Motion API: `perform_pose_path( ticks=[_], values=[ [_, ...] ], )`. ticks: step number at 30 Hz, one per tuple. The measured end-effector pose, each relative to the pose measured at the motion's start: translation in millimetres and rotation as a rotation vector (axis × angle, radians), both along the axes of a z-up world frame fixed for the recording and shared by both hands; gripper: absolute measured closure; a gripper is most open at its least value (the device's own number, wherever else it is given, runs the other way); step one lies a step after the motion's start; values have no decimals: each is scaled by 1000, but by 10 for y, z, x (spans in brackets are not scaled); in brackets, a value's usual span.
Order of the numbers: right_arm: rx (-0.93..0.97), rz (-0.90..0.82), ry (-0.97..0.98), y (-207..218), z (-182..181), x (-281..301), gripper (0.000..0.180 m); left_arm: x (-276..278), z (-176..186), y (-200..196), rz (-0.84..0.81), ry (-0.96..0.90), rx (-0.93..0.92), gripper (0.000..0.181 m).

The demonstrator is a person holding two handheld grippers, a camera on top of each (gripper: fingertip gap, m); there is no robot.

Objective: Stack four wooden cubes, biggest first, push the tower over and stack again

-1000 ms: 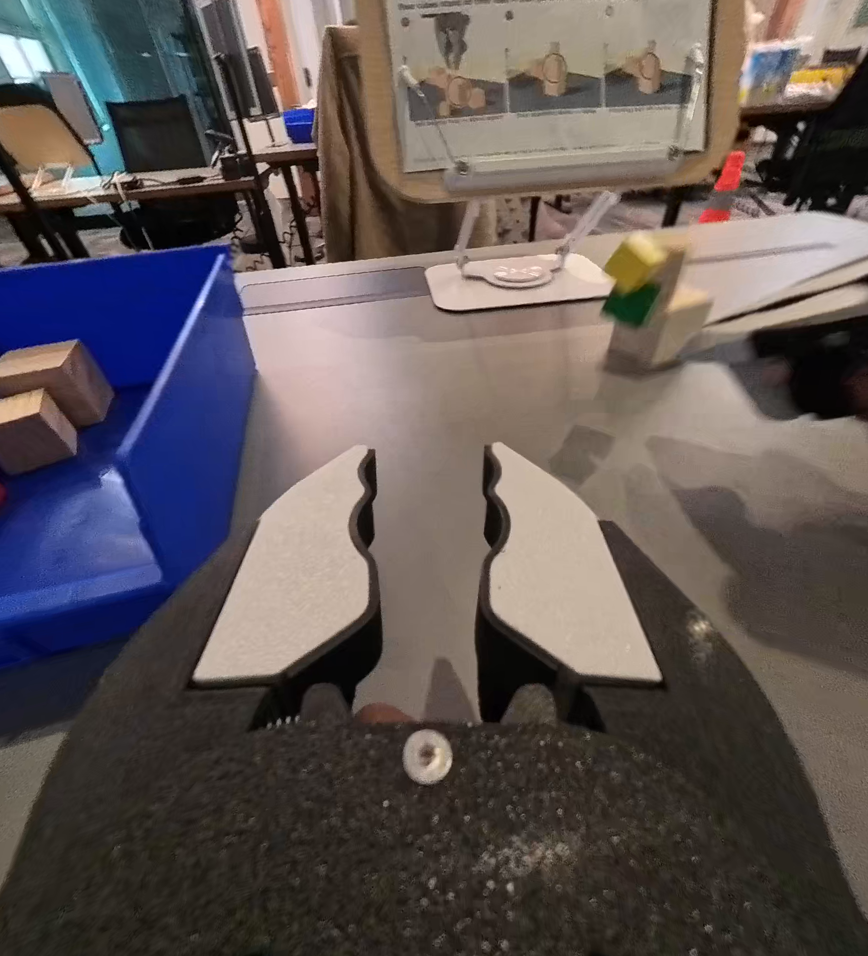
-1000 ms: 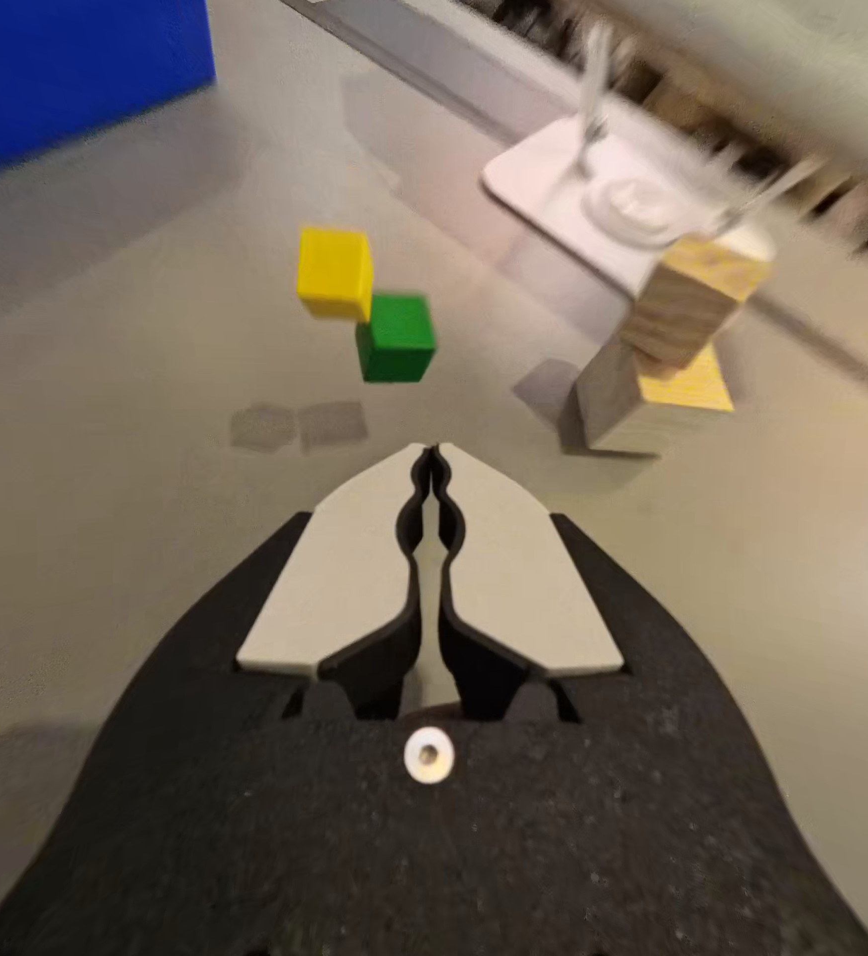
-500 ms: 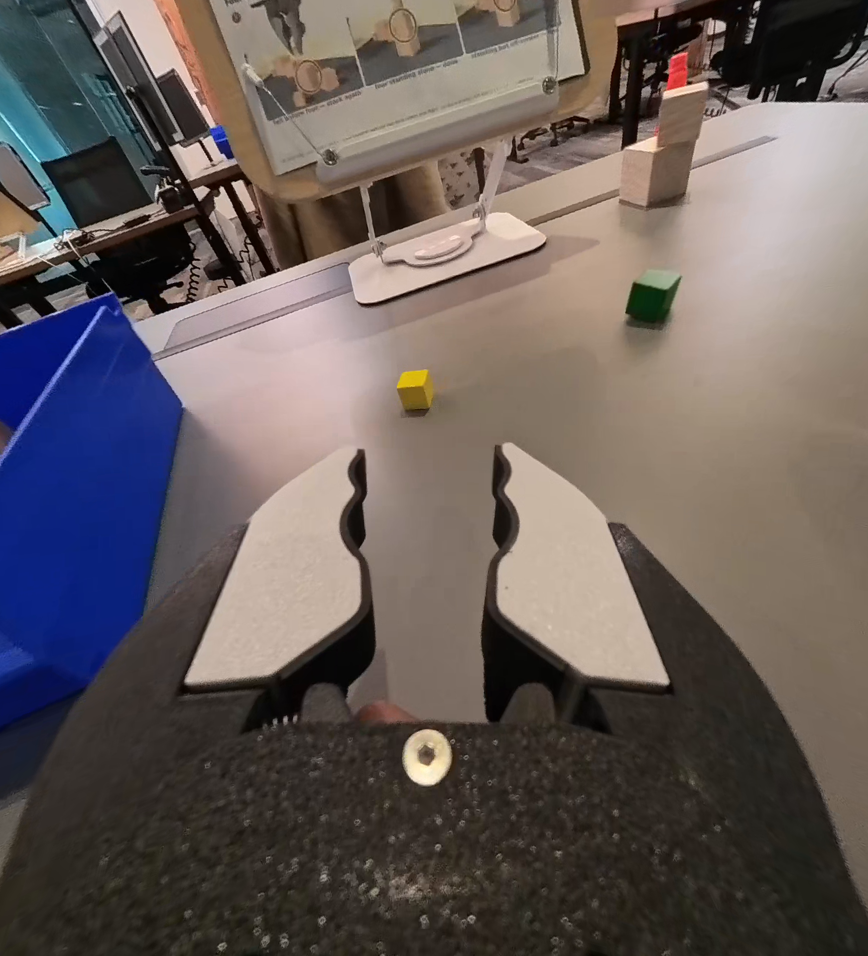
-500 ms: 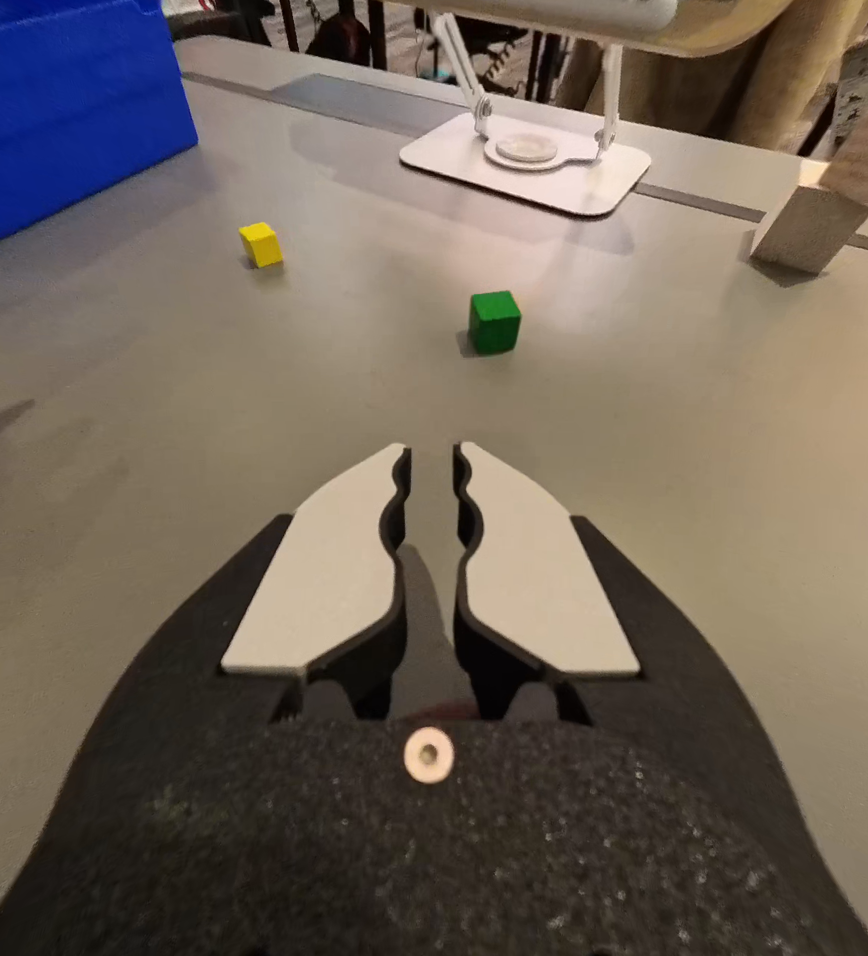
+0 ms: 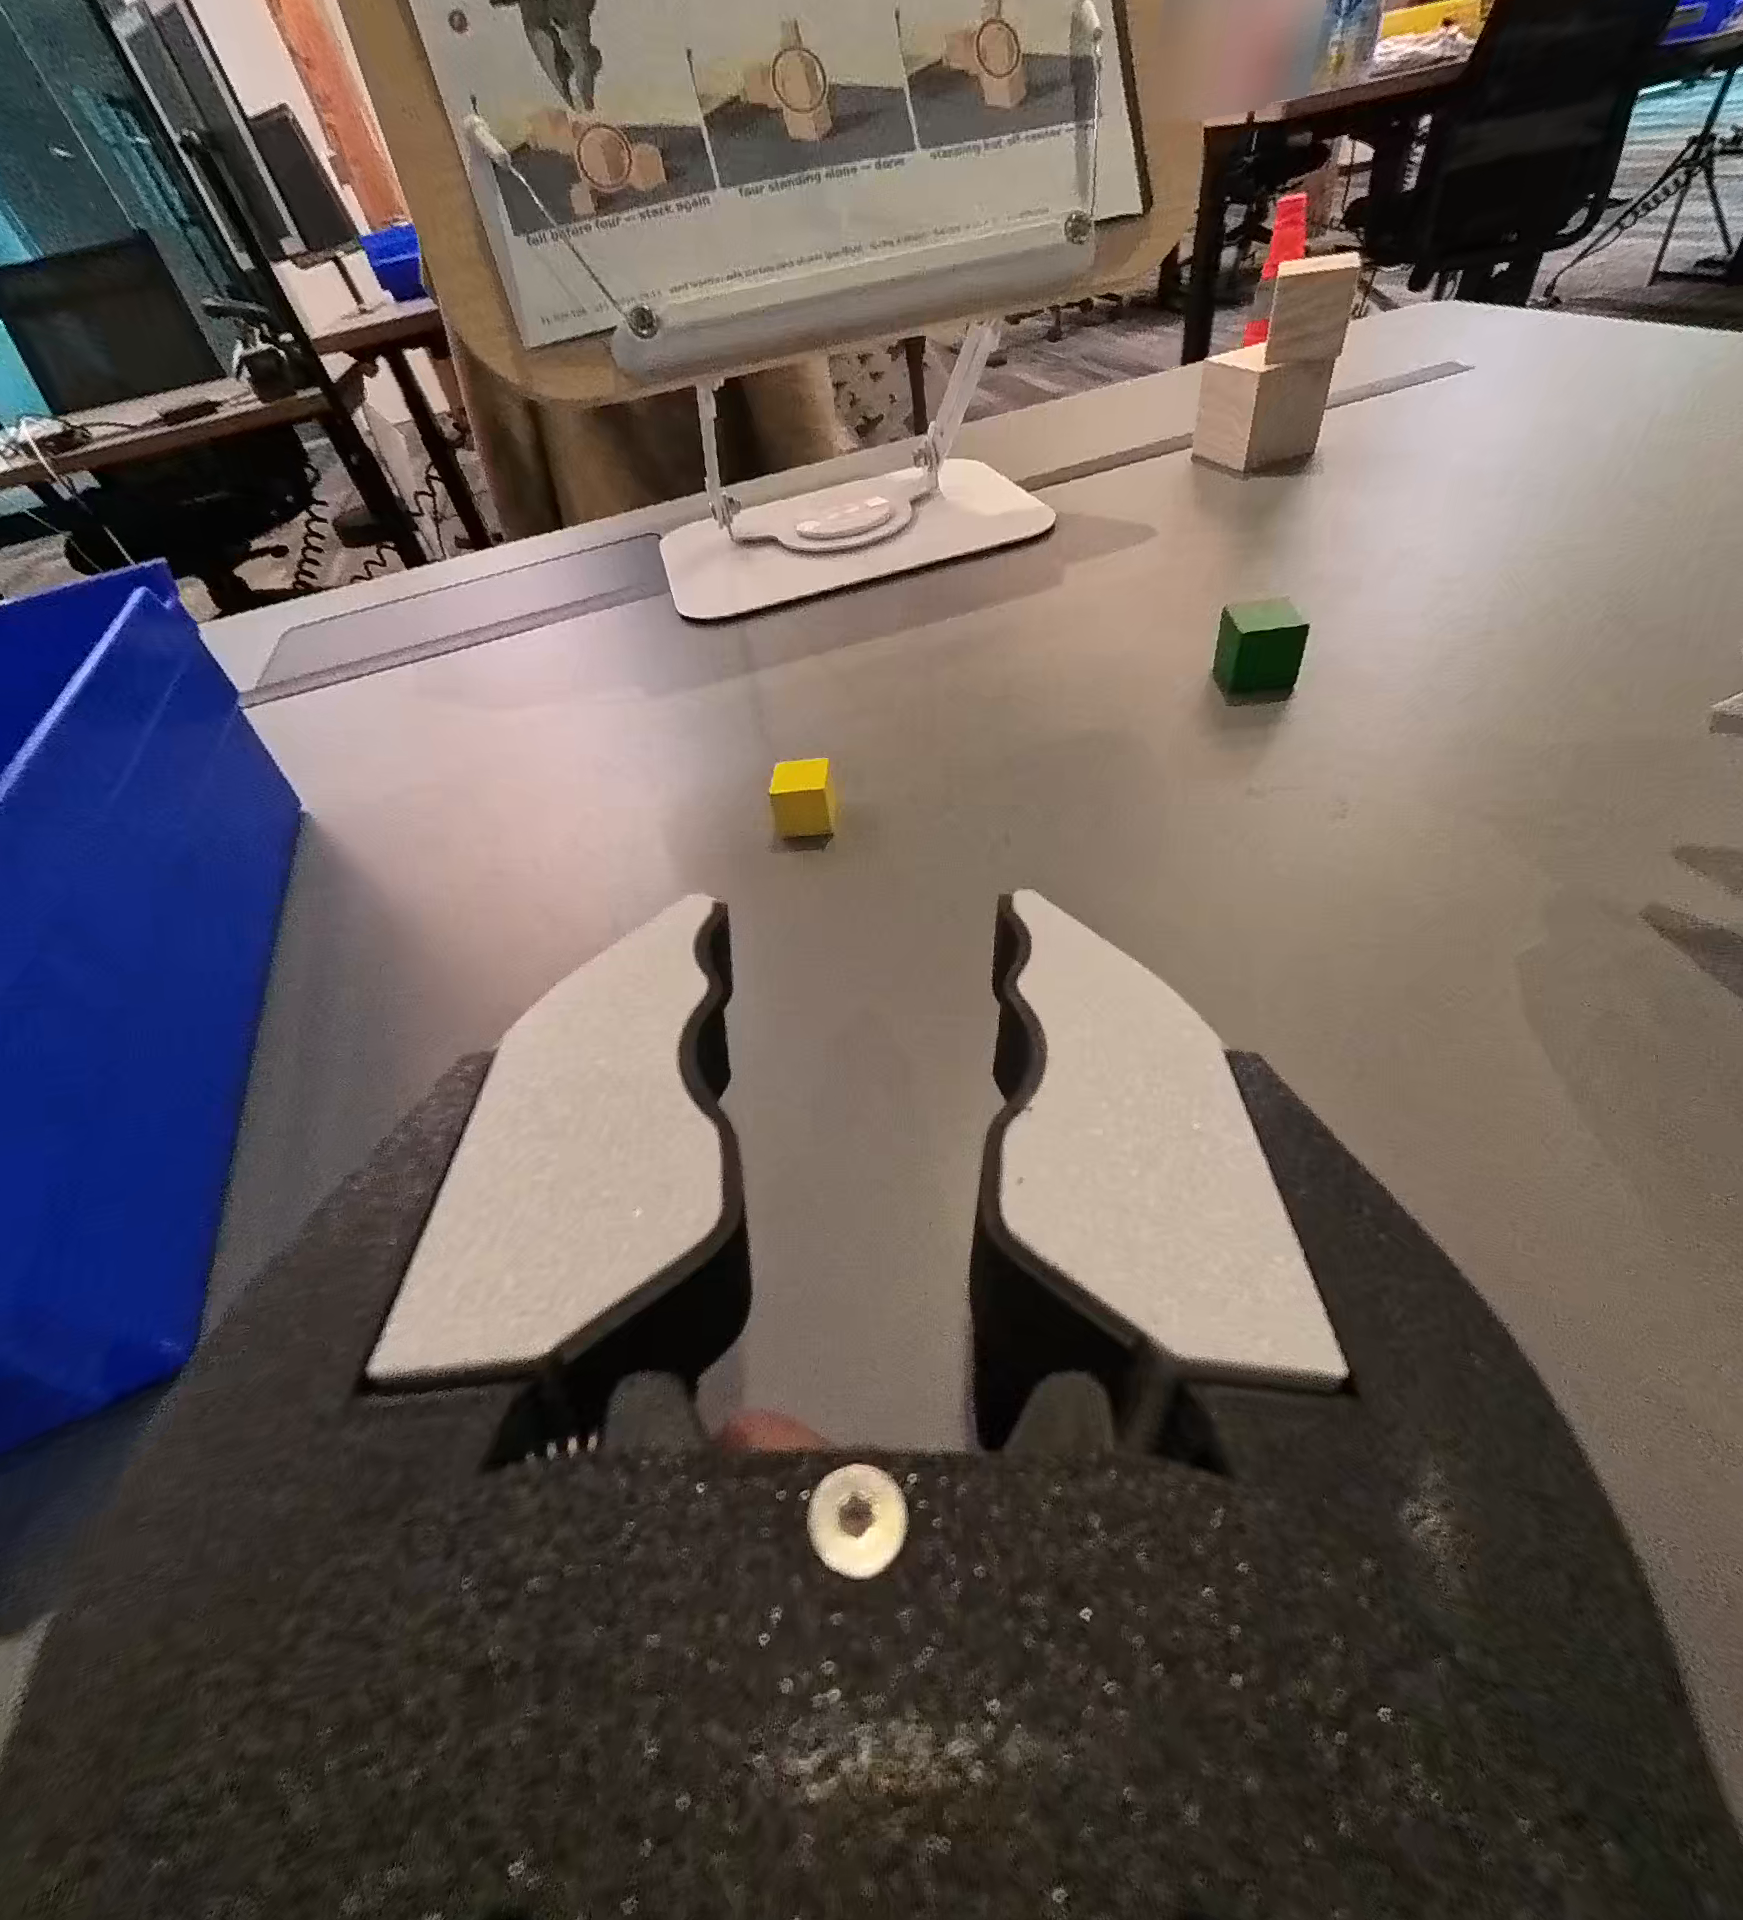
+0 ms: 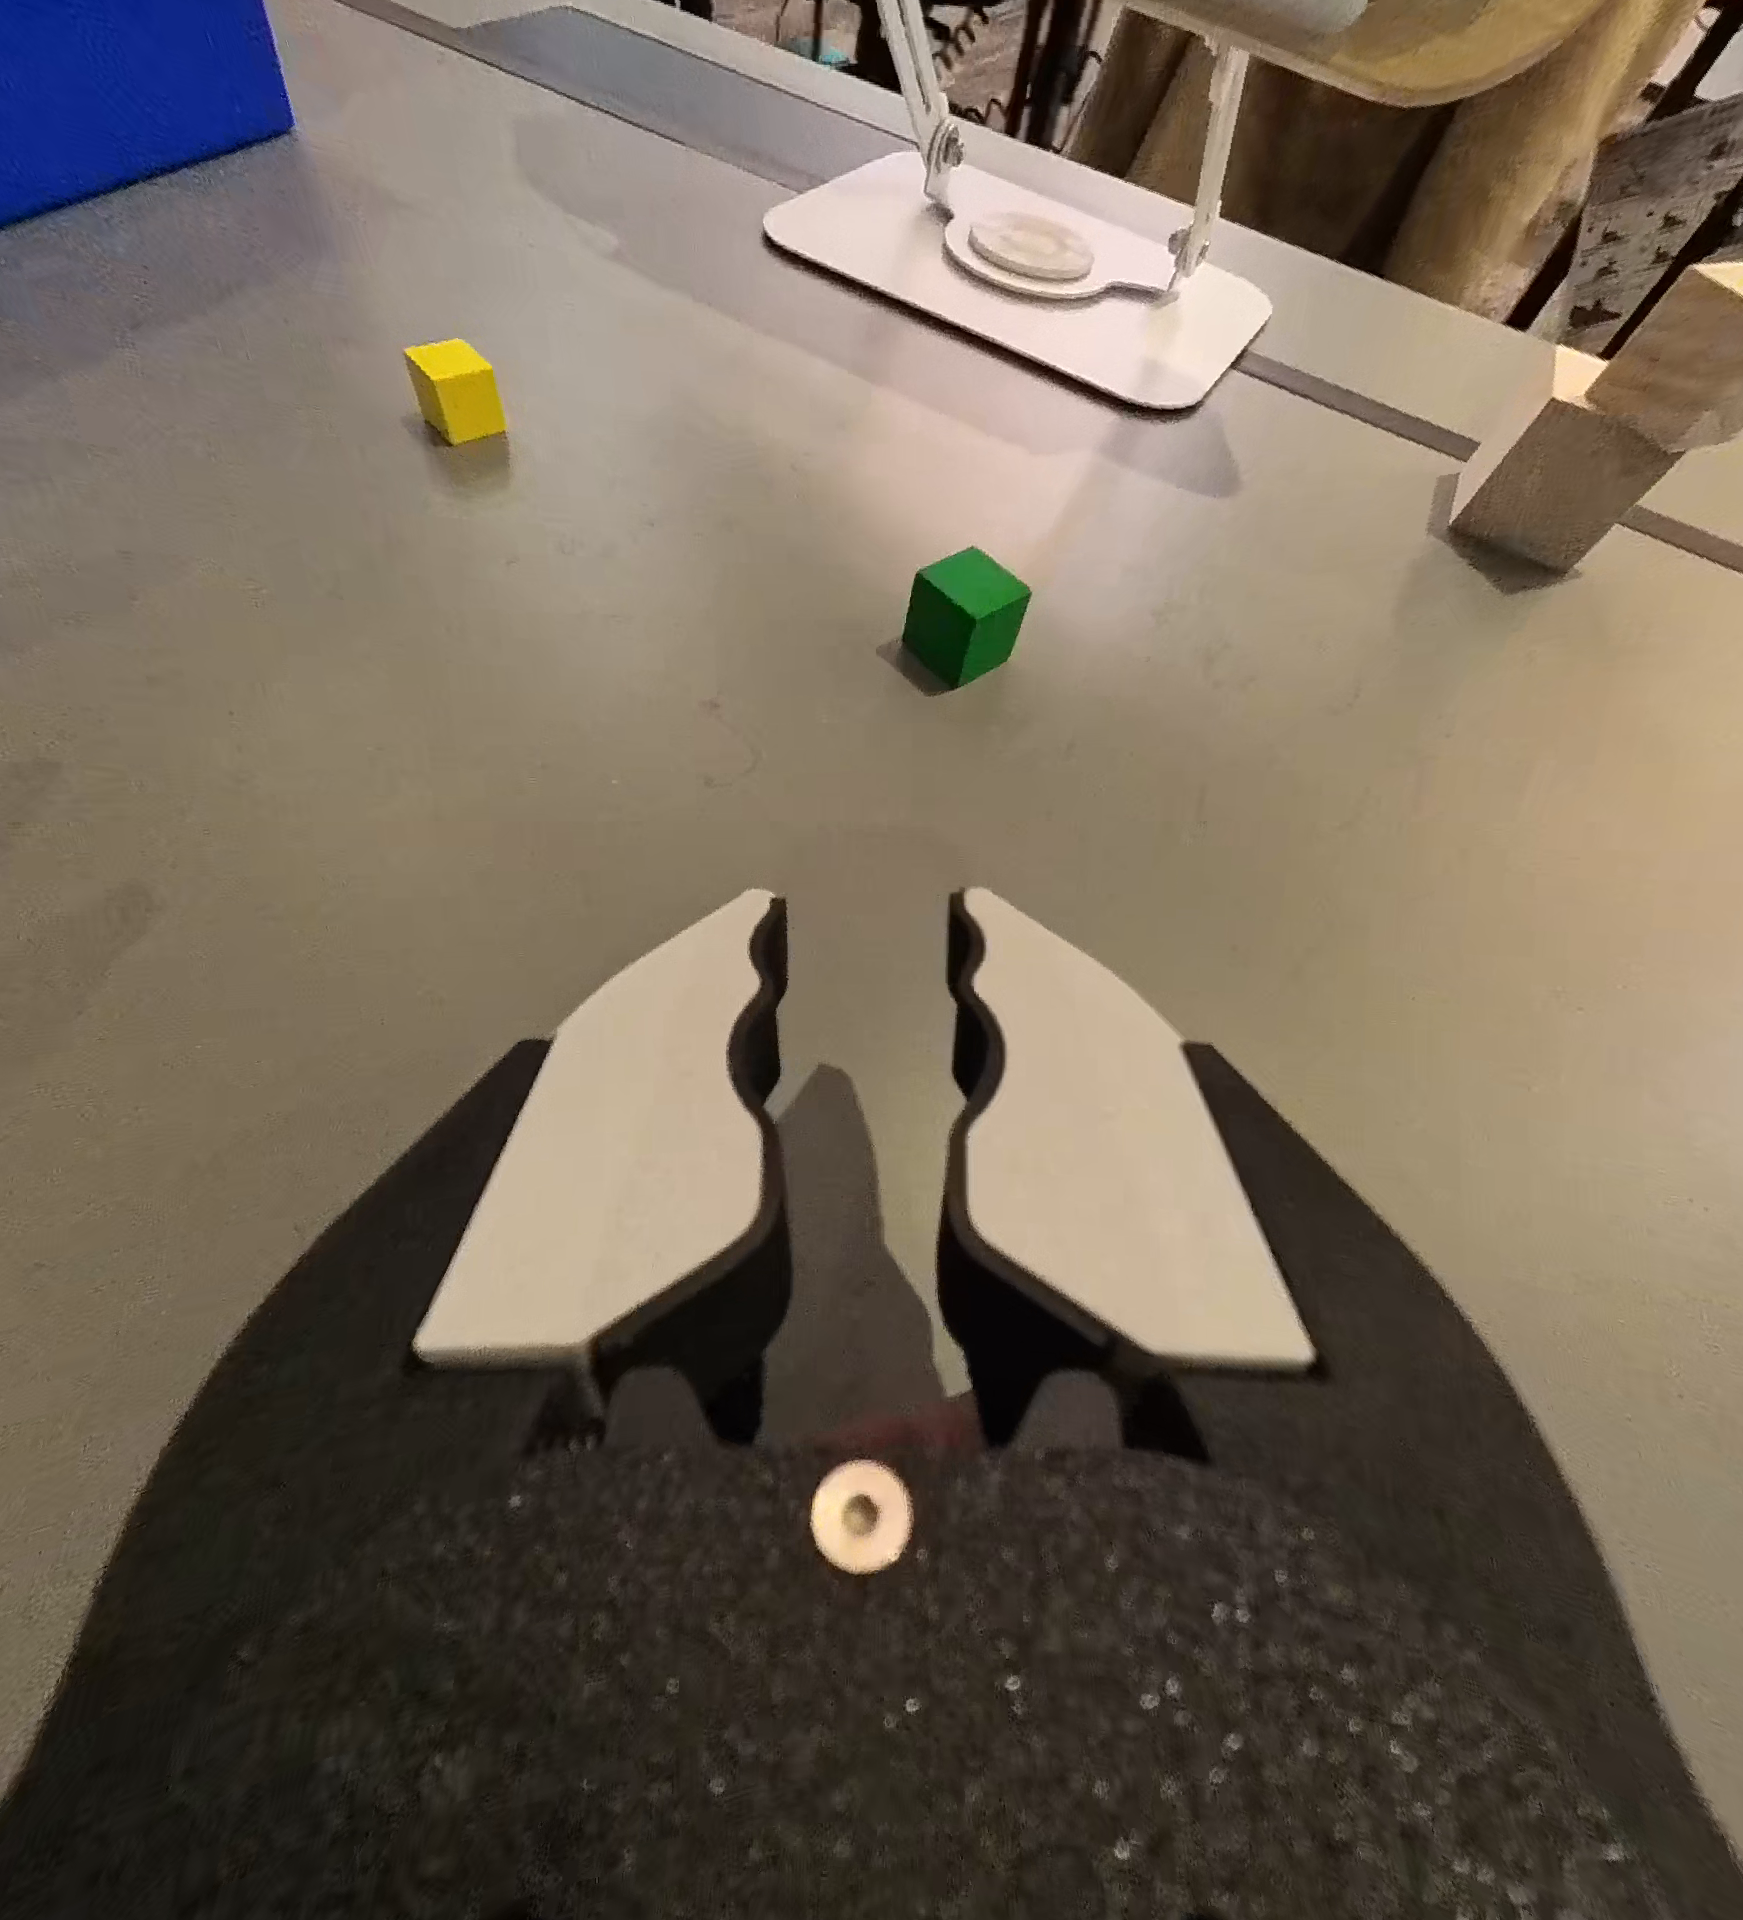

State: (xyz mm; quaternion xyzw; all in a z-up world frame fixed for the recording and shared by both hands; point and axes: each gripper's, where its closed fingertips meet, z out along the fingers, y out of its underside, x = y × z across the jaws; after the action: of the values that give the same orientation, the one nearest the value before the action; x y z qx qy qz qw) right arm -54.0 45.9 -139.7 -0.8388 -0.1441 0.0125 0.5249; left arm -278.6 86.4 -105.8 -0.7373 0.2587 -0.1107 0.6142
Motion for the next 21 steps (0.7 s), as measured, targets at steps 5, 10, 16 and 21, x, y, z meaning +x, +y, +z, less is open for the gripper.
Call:
perform_pose_path(
  ticks=[5, 10, 16, 21],
  values=[
    [6, -18, 4, 5, 7, 29, 148, 1, 4, -3, 11, 16, 15, 133],
    [13, -27, 11, 5, 18, 46, 149, 1, 3, -4, 10, 15, 14, 132],
    [17, -25, 7, 2, 21, 43, 149, 11, -1, -6, 11, 28, 21, 132],
    [24, -23, 23, 1, 39, 47, 149, 19, -1, -11, 11, 39, 29, 132]
  ],
)
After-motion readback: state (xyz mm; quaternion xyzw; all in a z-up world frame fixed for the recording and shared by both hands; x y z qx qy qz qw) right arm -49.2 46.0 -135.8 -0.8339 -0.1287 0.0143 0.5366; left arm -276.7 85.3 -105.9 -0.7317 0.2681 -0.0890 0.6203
